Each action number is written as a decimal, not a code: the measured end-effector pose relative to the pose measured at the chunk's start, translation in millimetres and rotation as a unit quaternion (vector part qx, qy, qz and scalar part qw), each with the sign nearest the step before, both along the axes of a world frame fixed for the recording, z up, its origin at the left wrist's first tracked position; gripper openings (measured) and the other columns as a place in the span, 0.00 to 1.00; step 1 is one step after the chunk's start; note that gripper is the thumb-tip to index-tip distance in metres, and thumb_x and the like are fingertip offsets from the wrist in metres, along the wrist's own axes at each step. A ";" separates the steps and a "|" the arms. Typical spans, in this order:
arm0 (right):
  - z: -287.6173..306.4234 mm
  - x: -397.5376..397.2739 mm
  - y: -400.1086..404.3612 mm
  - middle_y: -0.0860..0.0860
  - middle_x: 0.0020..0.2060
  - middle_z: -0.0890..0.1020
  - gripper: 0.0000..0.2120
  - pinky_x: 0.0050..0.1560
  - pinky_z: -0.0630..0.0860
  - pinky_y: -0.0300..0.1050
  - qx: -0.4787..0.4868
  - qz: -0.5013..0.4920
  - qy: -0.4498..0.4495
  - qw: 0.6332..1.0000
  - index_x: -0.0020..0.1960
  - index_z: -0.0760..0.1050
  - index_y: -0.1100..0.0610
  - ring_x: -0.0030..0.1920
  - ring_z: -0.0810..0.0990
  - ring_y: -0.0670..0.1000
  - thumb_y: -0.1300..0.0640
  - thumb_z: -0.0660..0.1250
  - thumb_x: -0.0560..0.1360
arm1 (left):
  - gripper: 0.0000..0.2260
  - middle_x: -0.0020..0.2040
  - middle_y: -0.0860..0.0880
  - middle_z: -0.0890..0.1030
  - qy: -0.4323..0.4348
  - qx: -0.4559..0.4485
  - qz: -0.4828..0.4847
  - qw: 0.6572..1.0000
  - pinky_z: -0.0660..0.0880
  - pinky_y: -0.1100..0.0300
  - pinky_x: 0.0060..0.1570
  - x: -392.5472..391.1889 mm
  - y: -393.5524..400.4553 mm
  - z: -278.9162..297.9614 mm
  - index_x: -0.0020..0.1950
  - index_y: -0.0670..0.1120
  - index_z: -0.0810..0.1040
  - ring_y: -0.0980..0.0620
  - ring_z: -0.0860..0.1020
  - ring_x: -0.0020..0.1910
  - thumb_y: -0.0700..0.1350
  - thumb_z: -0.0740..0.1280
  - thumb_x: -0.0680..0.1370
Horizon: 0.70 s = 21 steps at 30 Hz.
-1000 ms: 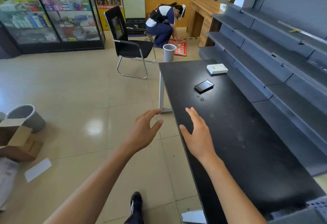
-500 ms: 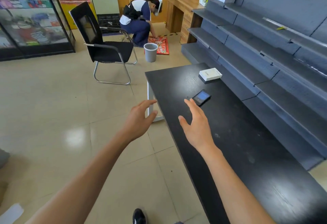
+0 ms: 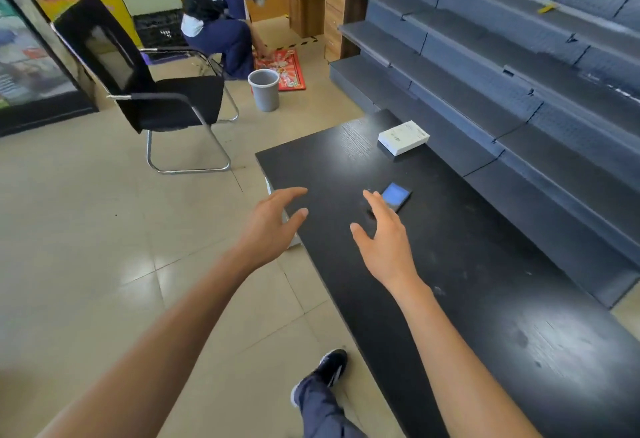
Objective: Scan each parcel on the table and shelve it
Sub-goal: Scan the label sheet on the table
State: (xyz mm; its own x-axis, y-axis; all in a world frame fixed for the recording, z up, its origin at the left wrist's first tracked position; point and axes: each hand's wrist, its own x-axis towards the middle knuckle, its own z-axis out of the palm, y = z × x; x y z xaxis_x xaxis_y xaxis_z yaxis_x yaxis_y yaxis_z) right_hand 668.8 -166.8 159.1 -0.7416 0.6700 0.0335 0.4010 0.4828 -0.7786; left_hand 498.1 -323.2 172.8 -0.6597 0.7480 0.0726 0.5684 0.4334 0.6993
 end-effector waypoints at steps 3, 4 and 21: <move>-11.7 -18.3 38.1 0.49 0.78 0.66 0.30 0.75 0.65 0.53 -0.027 -0.035 0.005 0.999 0.80 0.60 0.46 0.78 0.62 0.51 0.53 0.66 0.82 | 0.17 0.69 0.54 0.77 0.013 -0.040 -0.040 0.998 0.75 0.54 0.64 -26.7 37.8 -3.1 0.73 0.53 0.74 0.53 0.76 0.65 0.51 0.65 0.83; -15.3 -23.3 50.5 0.50 0.76 0.68 0.29 0.73 0.67 0.51 -0.041 -0.054 0.005 0.998 0.80 0.61 0.46 0.76 0.65 0.51 0.53 0.67 0.81 | 0.18 0.70 0.54 0.77 0.019 -0.049 -0.053 0.997 0.74 0.55 0.65 -35.2 50.5 -3.3 0.73 0.53 0.74 0.53 0.75 0.67 0.50 0.65 0.83; -82.5 -11.8 136.5 0.49 0.79 0.64 0.30 0.78 0.59 0.56 -0.091 -0.222 -0.140 0.961 0.81 0.59 0.51 0.80 0.59 0.49 0.51 0.65 0.82 | 0.19 0.69 0.55 0.78 -0.025 -0.086 -0.223 0.971 0.75 0.56 0.63 -70.5 249.7 -56.3 0.73 0.54 0.74 0.57 0.75 0.66 0.51 0.66 0.82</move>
State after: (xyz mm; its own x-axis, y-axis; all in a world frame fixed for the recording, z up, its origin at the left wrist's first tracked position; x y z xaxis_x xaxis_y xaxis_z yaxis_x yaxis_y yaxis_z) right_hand 656.9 -30.3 76.6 -0.3442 0.8982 -0.2735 0.7417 0.0815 -0.6657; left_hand 427.5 -73.5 116.5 -0.2673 0.9582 -0.1023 0.6930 0.2649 0.6705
